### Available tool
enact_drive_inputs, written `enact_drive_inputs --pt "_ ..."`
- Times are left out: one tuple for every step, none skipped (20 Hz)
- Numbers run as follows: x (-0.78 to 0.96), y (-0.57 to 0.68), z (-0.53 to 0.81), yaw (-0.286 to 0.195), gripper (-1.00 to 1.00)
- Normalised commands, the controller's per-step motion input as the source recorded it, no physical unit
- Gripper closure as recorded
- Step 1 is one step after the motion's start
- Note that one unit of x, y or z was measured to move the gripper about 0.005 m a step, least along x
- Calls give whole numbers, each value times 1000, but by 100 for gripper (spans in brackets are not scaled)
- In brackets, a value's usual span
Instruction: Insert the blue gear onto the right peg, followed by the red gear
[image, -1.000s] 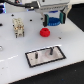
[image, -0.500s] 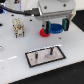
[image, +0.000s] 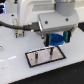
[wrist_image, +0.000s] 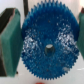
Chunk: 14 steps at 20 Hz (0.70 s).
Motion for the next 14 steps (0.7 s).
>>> enact_drive_inputs --pt "486 -70 -82 0 100" --pt "324 -58 -156 0 100" --pt "195 -10 -158 0 100" --pt "187 -17 -157 0 100" --pt "149 -82 -158 0 100" --pt "146 -78 -147 0 100" --pt "68 -124 -108 0 100" --pt "47 -15 -30 0 100" --pt "22 1 42 0 100" --pt "20 -23 74 0 100" --pt "3 6 79 0 100" --pt "0 -2 162 0 100" --pt "24 -9 381 0 100" --pt "42 14 373 0 100"
